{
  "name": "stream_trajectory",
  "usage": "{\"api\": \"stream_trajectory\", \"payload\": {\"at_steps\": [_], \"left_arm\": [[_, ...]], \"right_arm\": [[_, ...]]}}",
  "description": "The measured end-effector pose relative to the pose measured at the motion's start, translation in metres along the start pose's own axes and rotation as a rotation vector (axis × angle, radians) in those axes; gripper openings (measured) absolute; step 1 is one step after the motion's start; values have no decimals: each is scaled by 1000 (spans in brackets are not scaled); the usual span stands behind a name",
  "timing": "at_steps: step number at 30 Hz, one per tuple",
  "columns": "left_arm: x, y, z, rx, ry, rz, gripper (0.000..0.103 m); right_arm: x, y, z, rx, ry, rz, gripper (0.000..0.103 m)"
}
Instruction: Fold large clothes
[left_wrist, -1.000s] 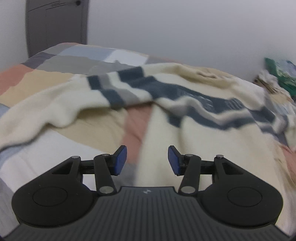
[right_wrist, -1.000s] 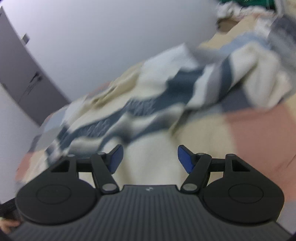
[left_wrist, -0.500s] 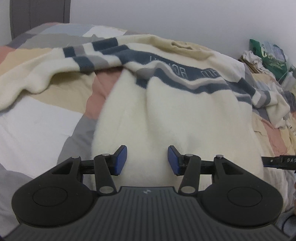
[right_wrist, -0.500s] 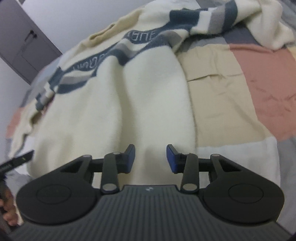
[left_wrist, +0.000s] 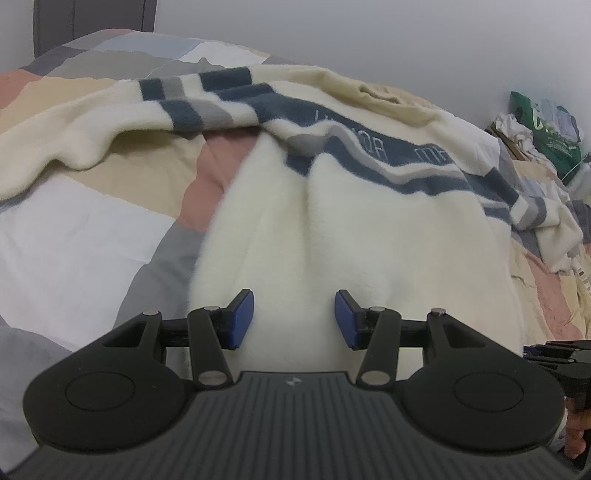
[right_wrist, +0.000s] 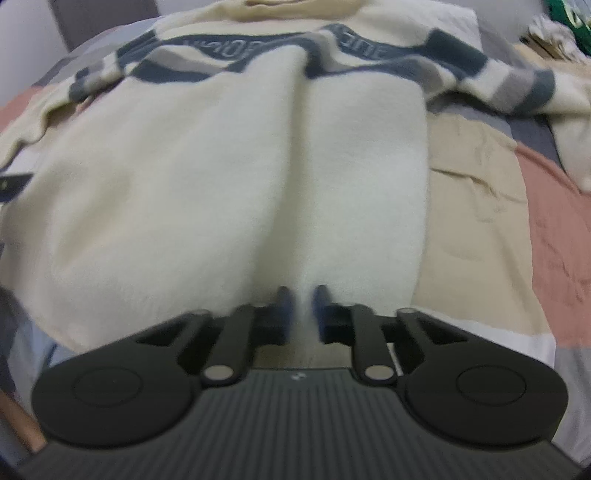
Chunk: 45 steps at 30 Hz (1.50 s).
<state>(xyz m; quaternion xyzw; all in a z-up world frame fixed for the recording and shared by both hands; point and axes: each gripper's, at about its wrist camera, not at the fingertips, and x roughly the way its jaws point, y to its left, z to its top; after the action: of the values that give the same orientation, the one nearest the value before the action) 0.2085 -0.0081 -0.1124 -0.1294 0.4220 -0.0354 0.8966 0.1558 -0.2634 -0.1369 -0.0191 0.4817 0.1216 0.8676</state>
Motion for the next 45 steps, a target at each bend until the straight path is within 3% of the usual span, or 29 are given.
{"api": "stream_trajectory", "payload": {"at_steps": [3, 6, 10, 15, 20, 21, 23, 24, 26, 29, 32, 34, 35, 37, 39, 42, 45], "left_arm": [[-2, 3, 0, -9, -9, -4, 55], [-5, 7, 2, -32, -13, -14, 55], [-6, 13, 3, -61, -12, -20, 55], [-7, 26, 5, -117, -20, -4, 55], [-6, 42, 7, -150, -19, 109, 62], [-3, 46, 8, -168, -4, 115, 64], [5, 57, 7, -207, 36, 122, 65], [8, 61, 5, -229, 48, 114, 65], [11, 67, 1, -272, 60, 81, 66], [13, 69, -1, -314, 60, 18, 66], [18, 69, -4, -380, 70, -92, 64], [22, 66, -6, -401, 75, -118, 64], [24, 63, -6, -407, 85, -119, 64], [27, 61, -8, -422, 104, -109, 60], [24, 59, -8, -419, 102, -100, 46], [14, 61, -10, -439, 82, -102, 20], [-7, 62, -12, -459, 37, -127, 14]], "right_arm": [[-7, -4, 2, 13, -34, 18, 7], [-22, -24, 7, 101, -90, 32, 7], [-43, -64, 13, 248, -163, -10, 7], [-38, -103, 9, 471, -129, -2, 7], [-29, -112, 2, 578, -103, 59, 12], [-30, -111, 0, 583, -102, 64, 18], [-34, -112, -3, 599, -118, 60, 44], [-35, -112, -5, 603, -129, 52, 65], [-37, -111, -6, 614, -156, 46, 75], [-31, -113, -5, 627, -153, 67, 74], [-10, -107, -8, 650, -92, 165, 74], [3, -99, -12, 667, -53, 231, 69], [4, -94, -12, 646, -55, 221, 65], [2, -86, -8, 592, -63, 200, 37], [-3, -88, -8, 602, -80, 199, 19], [-13, -86, -9, 593, -116, 193, 13], [-29, -77, -8, 533, -146, 171, 11]]}}
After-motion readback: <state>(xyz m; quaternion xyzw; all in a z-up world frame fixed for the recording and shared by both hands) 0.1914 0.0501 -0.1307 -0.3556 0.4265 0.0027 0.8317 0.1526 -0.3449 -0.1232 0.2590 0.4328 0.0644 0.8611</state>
